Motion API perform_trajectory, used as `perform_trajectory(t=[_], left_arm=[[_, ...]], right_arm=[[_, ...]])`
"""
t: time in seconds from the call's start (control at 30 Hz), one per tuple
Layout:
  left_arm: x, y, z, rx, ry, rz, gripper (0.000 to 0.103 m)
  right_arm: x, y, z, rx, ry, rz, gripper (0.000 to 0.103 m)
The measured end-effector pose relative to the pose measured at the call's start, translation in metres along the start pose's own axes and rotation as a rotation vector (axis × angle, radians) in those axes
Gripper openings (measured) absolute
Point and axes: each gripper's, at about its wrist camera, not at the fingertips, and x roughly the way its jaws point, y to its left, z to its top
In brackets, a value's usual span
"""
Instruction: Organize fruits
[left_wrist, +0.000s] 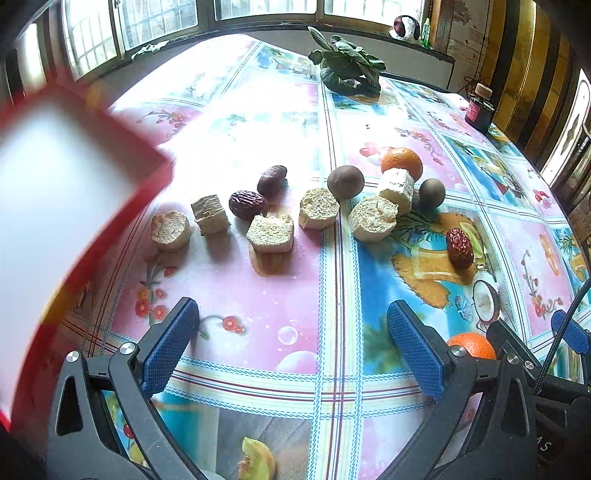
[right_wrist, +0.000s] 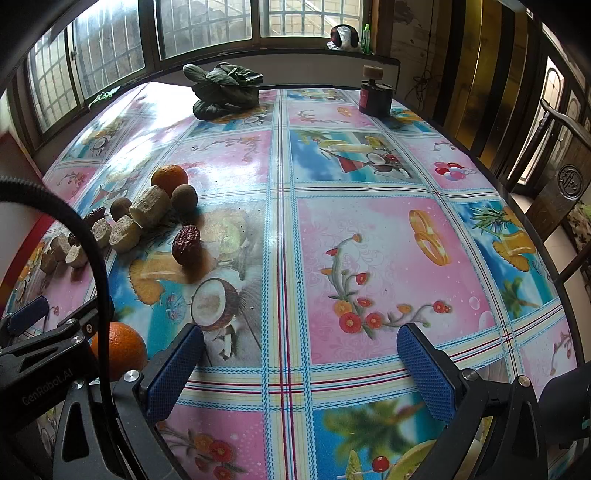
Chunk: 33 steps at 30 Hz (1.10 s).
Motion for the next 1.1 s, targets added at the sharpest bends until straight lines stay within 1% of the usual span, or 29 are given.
perform_trajectory(t=[0.9,1.0,1.1], left_arm=[[0.0002,-0.0011,-0.0003,0.000,-0.001,0.001,0.103],[0.0002,-0.0010,-0.0002,0.001,-0.001,0.002,0.103],[-0.0010,-0.0001,-0.0003,0.039,0.026,-0.024,0.103]], right_arm=[[0.0002,0.0013,0.0013,-0.001,0.000,0.000,0.103],[-0.0004,0.0002,0.0010,-0.013,0.000,0.013,0.103],[-0.0014,-0.0016,0.0018,-0.022,0.002,0.029,0.103]])
